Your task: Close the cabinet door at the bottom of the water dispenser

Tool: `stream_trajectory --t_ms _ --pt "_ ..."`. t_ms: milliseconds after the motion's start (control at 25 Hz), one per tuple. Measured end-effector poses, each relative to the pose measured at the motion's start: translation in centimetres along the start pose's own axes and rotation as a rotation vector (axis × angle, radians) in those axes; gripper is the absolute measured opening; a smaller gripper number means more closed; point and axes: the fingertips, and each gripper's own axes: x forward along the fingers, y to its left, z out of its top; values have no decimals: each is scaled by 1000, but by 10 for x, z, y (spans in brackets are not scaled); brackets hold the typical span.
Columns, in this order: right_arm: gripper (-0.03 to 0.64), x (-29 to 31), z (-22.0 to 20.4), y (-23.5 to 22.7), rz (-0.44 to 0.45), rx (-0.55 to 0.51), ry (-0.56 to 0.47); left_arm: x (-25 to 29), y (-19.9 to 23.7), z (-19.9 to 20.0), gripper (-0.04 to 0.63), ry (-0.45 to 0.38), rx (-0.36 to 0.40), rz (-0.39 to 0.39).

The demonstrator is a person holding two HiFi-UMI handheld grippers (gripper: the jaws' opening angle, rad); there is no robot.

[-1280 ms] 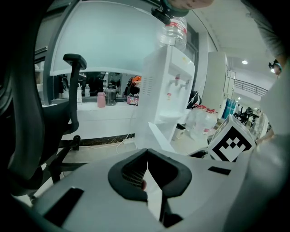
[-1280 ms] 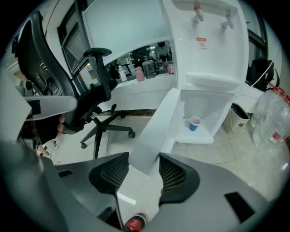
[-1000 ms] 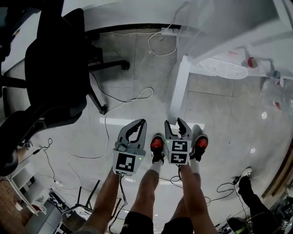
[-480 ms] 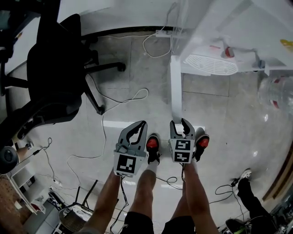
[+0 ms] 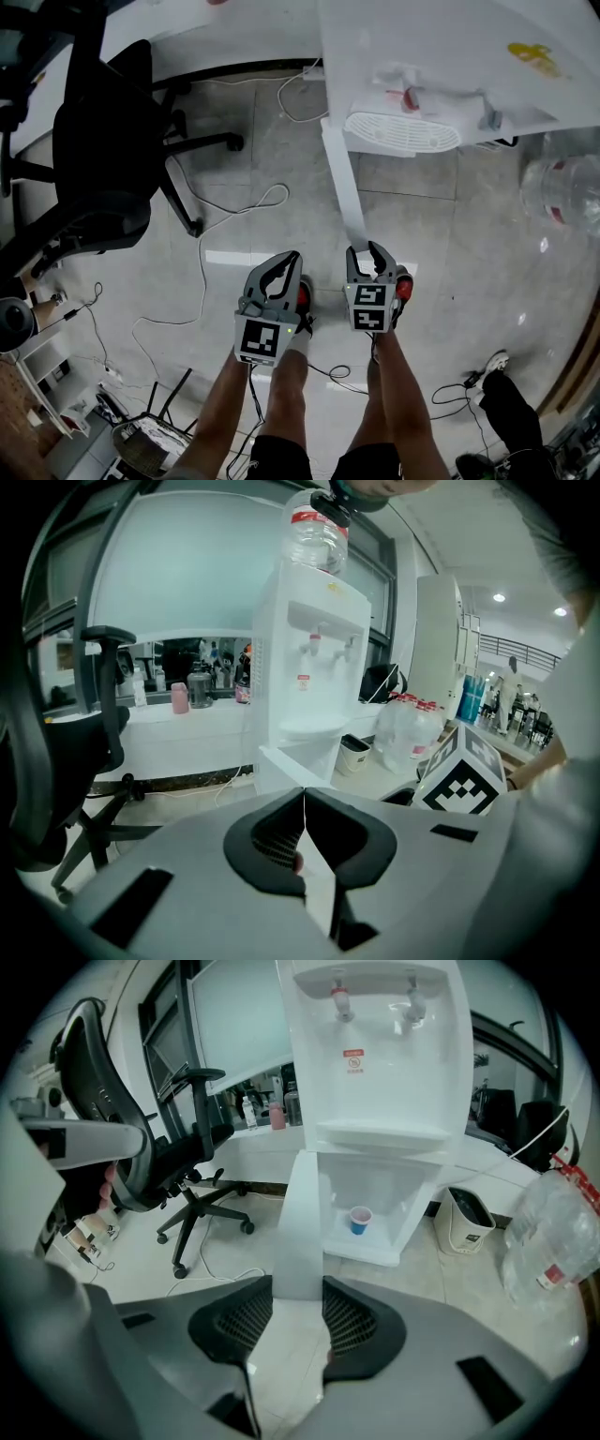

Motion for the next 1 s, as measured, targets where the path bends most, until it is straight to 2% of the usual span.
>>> stream_trajectory --t_ms 1000 --pt "192 -7 12 -110 -40 53 -56 57 -66 29 25 6 35 30"
